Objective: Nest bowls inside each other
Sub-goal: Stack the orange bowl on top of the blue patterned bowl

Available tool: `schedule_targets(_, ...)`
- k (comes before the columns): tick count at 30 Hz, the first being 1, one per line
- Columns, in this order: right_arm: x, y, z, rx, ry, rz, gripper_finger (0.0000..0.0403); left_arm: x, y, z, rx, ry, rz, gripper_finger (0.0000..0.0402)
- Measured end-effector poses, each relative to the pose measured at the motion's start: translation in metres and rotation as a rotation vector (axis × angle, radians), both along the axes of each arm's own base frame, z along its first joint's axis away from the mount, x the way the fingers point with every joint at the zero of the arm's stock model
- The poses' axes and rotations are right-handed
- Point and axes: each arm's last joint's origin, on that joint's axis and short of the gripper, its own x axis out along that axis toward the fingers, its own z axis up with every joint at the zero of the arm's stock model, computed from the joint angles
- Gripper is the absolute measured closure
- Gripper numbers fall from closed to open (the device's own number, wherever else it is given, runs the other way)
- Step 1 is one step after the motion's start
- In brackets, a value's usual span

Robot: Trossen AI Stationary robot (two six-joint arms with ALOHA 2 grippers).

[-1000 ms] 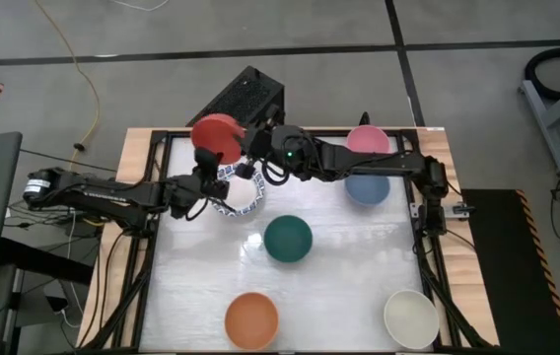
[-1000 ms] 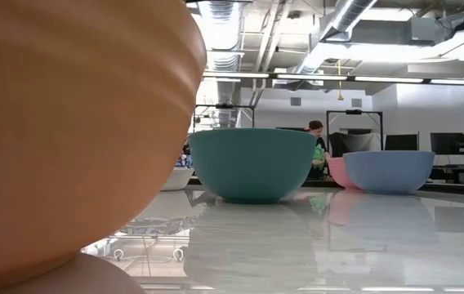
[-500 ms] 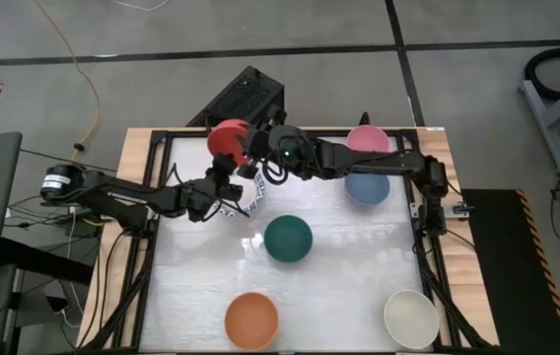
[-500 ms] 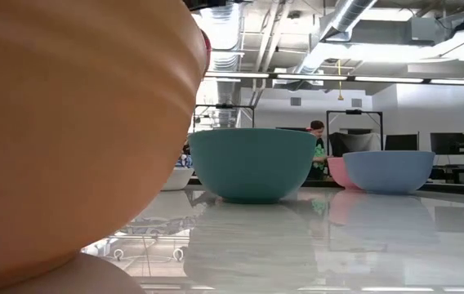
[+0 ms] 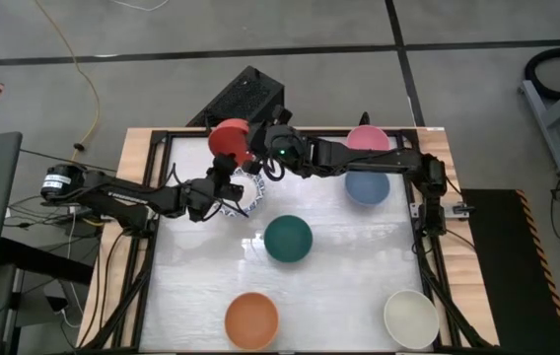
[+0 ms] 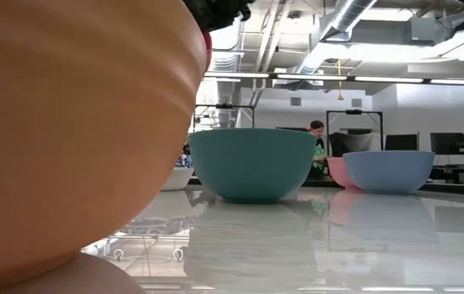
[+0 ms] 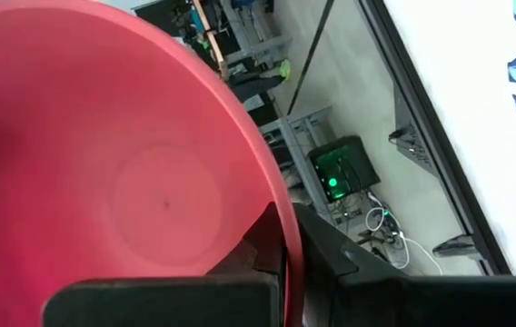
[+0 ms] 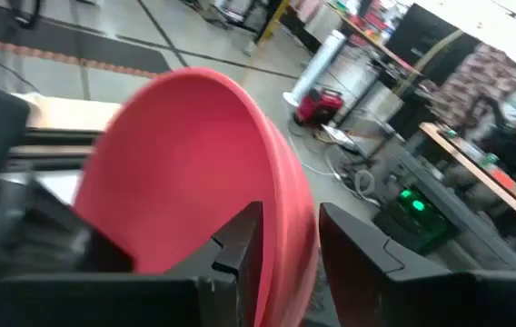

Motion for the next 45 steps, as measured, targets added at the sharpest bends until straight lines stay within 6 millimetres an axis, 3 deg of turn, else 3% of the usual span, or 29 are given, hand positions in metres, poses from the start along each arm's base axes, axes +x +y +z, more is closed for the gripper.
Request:
schedule_targets(6,-0.002,-0.003,-0.002,0.002,0.028,-0.027,0.0296,0.001,-0.001,0.001,0.005,0.003,-0.019,0.0401)
schedule_targets(14,-0.005,-0.004,-0.007,0.037,0.062,-0.063,0.0385,0.002,-0.005,0.002,0.001,-0.015,-0.068,0.0399)
schedule_targets(16,-0.005,-0.004,-0.008,0.037,0.072,-0.064,0.0391,0.003,-0.006,0.002,-0.005,-0.026,-0.092,0.0391)
schedule_targets(32,-0.008,-0.005,-0.014,0.066,0.121,-0.081,0.0397,0.007,-0.02,0.013,-0.038,-0.142,-0.115,0.0231)
schedule_targets(38,-0.014,-0.031,-0.016,0.093,0.138,-0.122,0.0397,0.003,-0.034,0.024,-0.063,-0.24,-0.095,0.0211)
schedule_targets(45,-0.028,-0.08,-0.028,0.333,0.105,-0.069,0.0398,-0.024,-0.058,0.057,-0.157,-0.49,-0.215,0.0211)
